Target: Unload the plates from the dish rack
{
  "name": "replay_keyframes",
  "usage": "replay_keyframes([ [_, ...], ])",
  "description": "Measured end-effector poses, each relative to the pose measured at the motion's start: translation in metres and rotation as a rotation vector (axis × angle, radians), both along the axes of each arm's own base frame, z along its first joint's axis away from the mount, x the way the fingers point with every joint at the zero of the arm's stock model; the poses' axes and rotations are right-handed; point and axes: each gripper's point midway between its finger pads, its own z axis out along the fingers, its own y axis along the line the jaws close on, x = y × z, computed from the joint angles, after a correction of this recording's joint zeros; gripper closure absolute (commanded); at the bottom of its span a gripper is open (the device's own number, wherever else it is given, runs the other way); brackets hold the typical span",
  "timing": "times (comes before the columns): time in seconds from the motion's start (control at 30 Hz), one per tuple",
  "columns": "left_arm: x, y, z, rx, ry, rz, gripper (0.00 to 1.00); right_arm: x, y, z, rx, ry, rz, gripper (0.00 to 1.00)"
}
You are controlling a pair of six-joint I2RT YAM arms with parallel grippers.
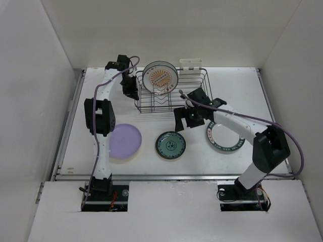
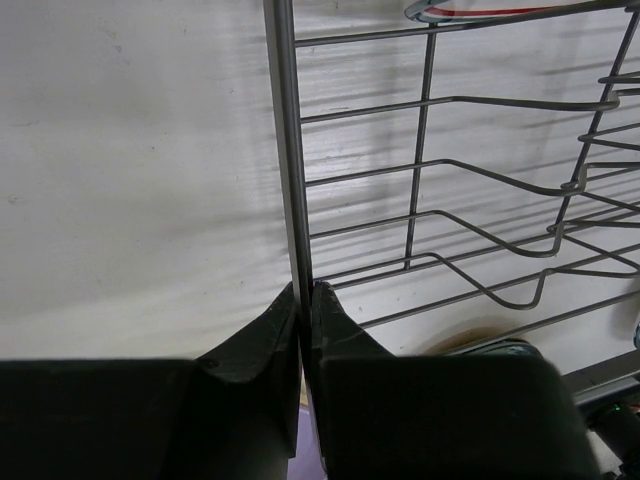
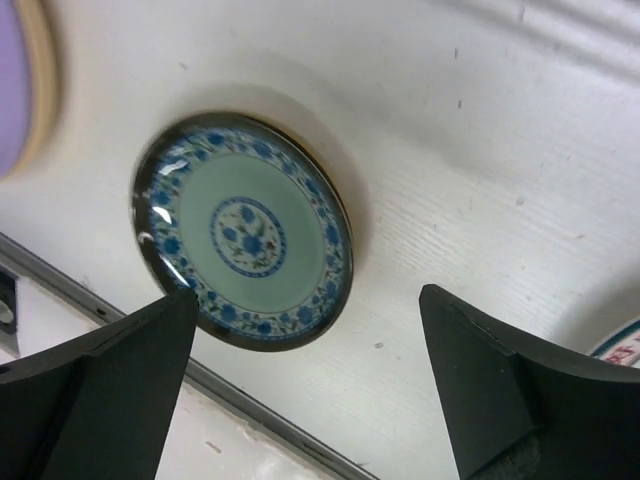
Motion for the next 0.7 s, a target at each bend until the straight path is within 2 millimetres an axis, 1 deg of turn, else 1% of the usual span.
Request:
replay_keyframes([
  [0.03,0.0,0.0,0.0,0.003,-0.001,-0.002,0.98,0.004,0.002,0.01,0.003,-0.027,0.004,0.01],
  [0.07,0.0,0.0,0.0,0.006,-0.002,-0.005,0.93,0.01,0.003,0.024,0.006,-0.063,0.004,0.01],
  [0.1,0.0,0.0,0.0,0.01,-0.006,-0.011,0.9,0.018,0.004,0.042,0.011,-0.111,0.002,0.01],
  [0.17,0.003,0.001,0.002,0.021,-0.027,-0.028,0.79,0.045,0.009,0.089,0.034,-0.255,-0.001,0.01],
  [0.2,0.004,0.001,0.003,0.024,-0.037,-0.032,0.69,0.061,0.011,0.118,0.047,-0.344,-0.012,0.01],
  [0.23,0.006,0.001,0.004,0.029,-0.049,-0.038,0.67,0.078,0.013,0.147,0.06,-0.434,-0.025,0.02],
  [0.3,0.01,0.003,0.009,0.039,-0.074,-0.046,0.65,0.111,0.015,0.203,0.082,-0.609,-0.045,0.09],
  [0.33,0.012,0.004,0.011,0.043,-0.088,-0.051,0.65,0.129,0.018,0.226,0.084,-0.679,-0.054,0.14],
  [0.37,0.014,0.004,0.013,0.046,-0.099,-0.052,0.65,0.149,0.021,0.248,0.086,-0.754,-0.065,0.23],
  [0.4,0.015,0.005,0.014,0.049,-0.107,-0.056,0.65,0.169,0.026,0.266,0.085,-0.823,-0.072,0.27],
  [0.43,0.016,0.005,0.015,0.053,-0.114,-0.058,0.65,0.187,0.03,0.274,0.079,-0.868,-0.078,0.31],
  [0.47,0.017,0.006,0.016,0.057,-0.119,-0.061,0.65,0.205,0.035,0.274,0.062,-0.897,-0.08,0.38],
  [0.5,0.018,0.007,0.017,0.063,-0.123,-0.061,0.7,0.222,0.039,0.27,0.041,-0.92,-0.077,0.38],
  [0.53,0.019,0.008,0.017,0.069,-0.129,-0.06,0.72,0.236,0.044,0.258,0.017,-0.928,-0.072,0.38],
  [0.57,0.02,0.009,0.018,0.074,-0.133,-0.06,0.74,0.248,0.048,0.241,-0.012,-0.92,-0.062,0.38],
  [0.6,0.021,0.009,0.02,0.078,-0.14,-0.06,0.76,0.257,0.05,0.221,-0.047,-0.904,-0.047,0.29],
  [0.63,0.023,0.01,0.022,0.081,-0.149,-0.059,0.77,0.264,0.052,0.199,-0.081,-0.882,-0.034,0.25],
  [0.7,0.028,0.01,0.029,0.086,-0.172,-0.059,0.8,0.275,0.054,0.158,-0.144,-0.836,-0.004,0.21],
])
